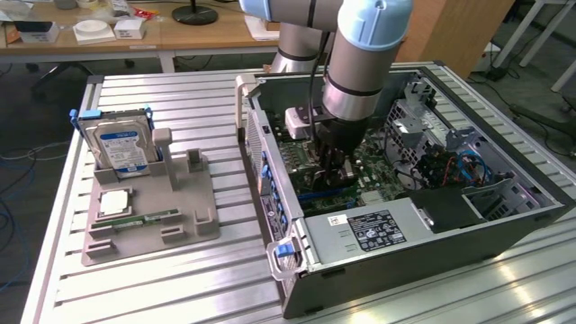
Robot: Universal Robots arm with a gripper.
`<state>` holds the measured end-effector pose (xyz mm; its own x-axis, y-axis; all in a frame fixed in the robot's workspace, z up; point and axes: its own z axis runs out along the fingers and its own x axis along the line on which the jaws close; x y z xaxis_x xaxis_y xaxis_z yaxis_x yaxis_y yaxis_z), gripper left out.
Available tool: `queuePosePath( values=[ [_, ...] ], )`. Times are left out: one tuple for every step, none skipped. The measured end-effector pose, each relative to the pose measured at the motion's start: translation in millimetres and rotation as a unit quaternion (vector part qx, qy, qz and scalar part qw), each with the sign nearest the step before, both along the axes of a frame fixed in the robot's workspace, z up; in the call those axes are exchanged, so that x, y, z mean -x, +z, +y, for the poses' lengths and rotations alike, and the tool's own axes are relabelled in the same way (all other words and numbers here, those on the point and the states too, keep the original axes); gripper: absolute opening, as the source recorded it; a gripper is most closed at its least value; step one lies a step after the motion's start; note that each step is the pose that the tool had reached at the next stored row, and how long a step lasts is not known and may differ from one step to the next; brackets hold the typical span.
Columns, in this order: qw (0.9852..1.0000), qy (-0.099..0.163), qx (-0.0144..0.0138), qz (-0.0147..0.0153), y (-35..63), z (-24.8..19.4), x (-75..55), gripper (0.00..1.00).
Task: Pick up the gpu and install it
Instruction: 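Insert the gpu into the slot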
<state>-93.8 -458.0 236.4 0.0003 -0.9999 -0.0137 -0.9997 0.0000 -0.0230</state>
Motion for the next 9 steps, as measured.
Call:
queuePosePath(
  values=[
    [1.0000, 0.000, -0.0001, -0.0001, -0.7, 0.1, 0.0, 0.27],
    [1.0000, 0.000, 0.0000, 0.0000, -1.4, 0.0, 0.0, 0.27],
    [1.0000, 0.000, 0.0002, 0.0000, -2.1, 0.0, 0.0, 0.27],
    [1.0000, 0.000, 0.0003, 0.0001, -2.5, 0.0, 0.0, 0.27],
    [1.0000, 0.000, 0.0000, -0.0001, -3.2, 0.0, 0.0, 0.27],
    [1.0000, 0.000, 0.0000, 0.0000, -3.2, 0.0, 0.0, 0.27],
    [1.0000, 0.000, 0.0000, 0.0000, -3.2, 0.0, 0.0, 0.27],
    [1.0000, 0.000, 0.0000, 0.0000, -3.2, 0.0, 0.1, 0.27],
    [1.0000, 0.000, 0.0000, 0.0000, -3.2, 0.0, 0.1, 0.27]
  ],
)
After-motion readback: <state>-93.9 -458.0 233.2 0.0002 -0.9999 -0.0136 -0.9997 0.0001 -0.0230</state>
